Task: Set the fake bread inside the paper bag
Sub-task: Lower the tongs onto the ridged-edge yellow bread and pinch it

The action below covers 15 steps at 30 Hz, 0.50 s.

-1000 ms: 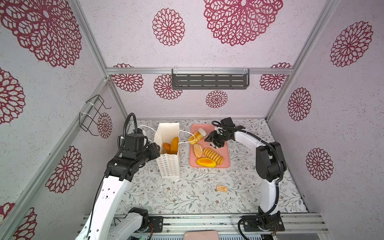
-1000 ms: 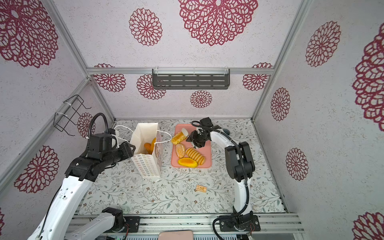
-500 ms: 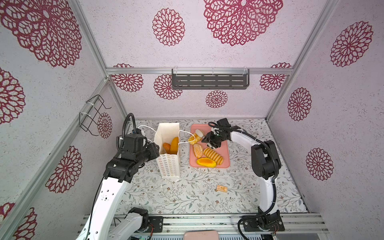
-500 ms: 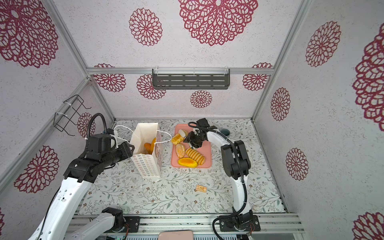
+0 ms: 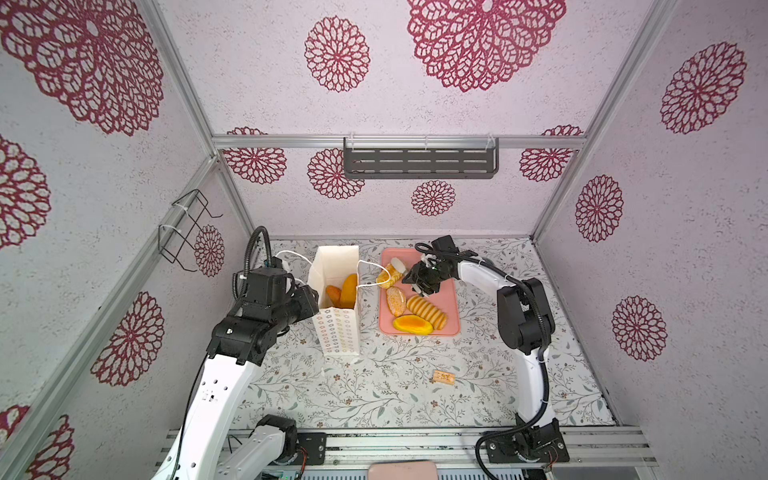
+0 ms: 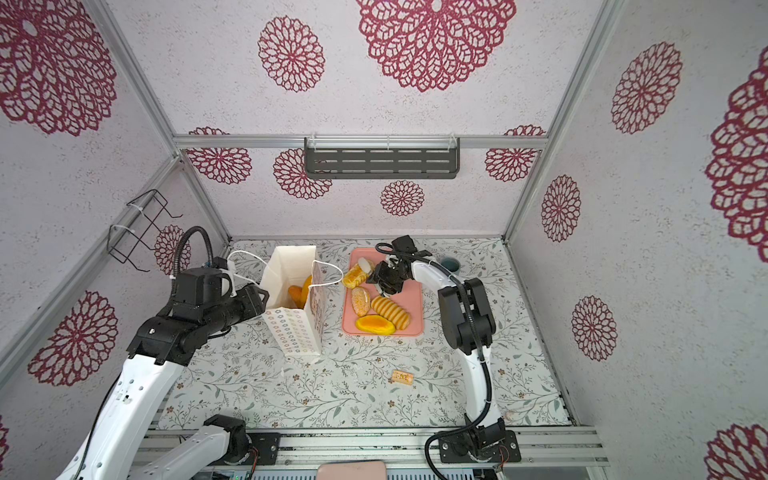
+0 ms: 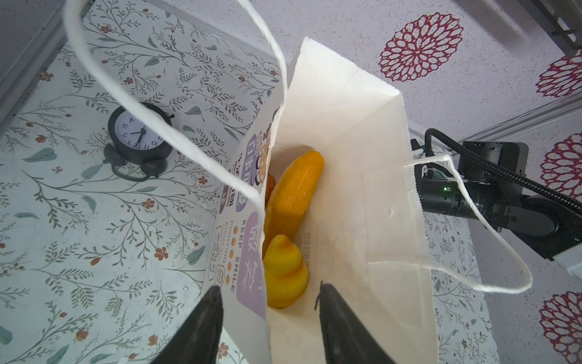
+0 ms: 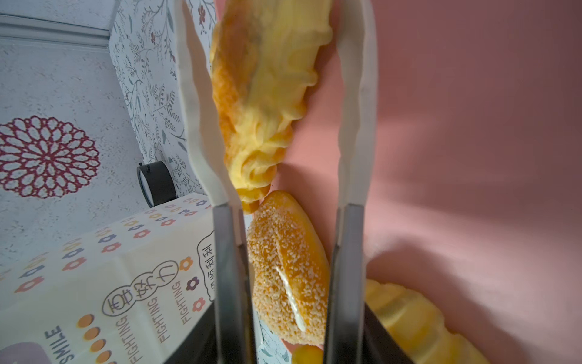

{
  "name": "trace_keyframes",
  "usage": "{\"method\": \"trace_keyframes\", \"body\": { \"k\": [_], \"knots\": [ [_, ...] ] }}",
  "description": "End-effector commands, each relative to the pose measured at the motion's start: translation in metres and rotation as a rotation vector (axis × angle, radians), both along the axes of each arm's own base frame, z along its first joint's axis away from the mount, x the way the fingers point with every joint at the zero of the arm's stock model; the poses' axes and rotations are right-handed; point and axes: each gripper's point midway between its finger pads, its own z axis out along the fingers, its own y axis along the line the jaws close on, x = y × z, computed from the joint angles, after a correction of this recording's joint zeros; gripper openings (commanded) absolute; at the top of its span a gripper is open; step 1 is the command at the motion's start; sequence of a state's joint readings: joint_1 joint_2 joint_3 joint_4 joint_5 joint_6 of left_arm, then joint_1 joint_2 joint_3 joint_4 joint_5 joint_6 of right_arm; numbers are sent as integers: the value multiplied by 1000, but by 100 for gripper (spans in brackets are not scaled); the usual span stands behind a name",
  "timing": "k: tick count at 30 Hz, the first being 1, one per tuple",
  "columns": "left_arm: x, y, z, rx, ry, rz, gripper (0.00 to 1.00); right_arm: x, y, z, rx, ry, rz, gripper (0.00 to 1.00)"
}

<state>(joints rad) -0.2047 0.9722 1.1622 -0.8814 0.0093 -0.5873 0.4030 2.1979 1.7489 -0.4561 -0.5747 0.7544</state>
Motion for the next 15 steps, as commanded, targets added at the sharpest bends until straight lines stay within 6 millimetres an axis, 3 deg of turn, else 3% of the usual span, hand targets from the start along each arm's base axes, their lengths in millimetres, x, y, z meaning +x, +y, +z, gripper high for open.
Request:
{"method": "trace_keyframes", "body": {
  "k": [1, 15],
  "knots": [
    [-3, 4, -1, 12, -8, 8, 52, 7, 9, 23, 44, -35, 6, 52],
    [-4, 6, 0, 22, -10, 17, 53, 8, 7, 41, 50, -72, 6, 31]
  ]
}}
